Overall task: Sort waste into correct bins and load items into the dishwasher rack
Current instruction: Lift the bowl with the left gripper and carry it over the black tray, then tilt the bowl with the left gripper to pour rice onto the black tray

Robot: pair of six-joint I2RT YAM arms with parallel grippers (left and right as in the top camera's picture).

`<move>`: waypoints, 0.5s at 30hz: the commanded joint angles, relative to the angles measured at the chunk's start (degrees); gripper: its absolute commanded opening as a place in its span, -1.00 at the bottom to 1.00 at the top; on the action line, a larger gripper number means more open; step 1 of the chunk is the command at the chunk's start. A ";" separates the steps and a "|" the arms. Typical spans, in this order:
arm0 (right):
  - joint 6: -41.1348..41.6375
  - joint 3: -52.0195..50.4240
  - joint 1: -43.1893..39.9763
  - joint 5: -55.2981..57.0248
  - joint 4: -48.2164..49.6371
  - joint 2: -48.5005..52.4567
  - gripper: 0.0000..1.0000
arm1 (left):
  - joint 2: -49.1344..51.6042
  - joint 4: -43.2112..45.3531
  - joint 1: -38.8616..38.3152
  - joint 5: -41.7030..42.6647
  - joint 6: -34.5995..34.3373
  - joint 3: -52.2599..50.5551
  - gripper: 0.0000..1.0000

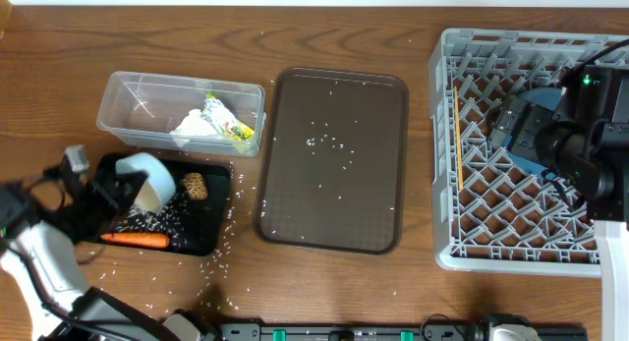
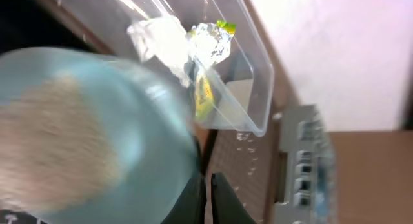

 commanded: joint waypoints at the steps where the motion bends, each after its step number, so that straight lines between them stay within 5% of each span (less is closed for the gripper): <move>1: 0.76 0.59 -0.55 0.98 0.04 -0.04 0.98 | -0.72 3.02 4.85 12.22 1.66 -4.15 -0.88; 15: 0.76 0.59 -0.55 0.98 -0.02 -0.04 0.99 | -0.72 5.27 7.72 18.32 4.83 -5.40 -0.88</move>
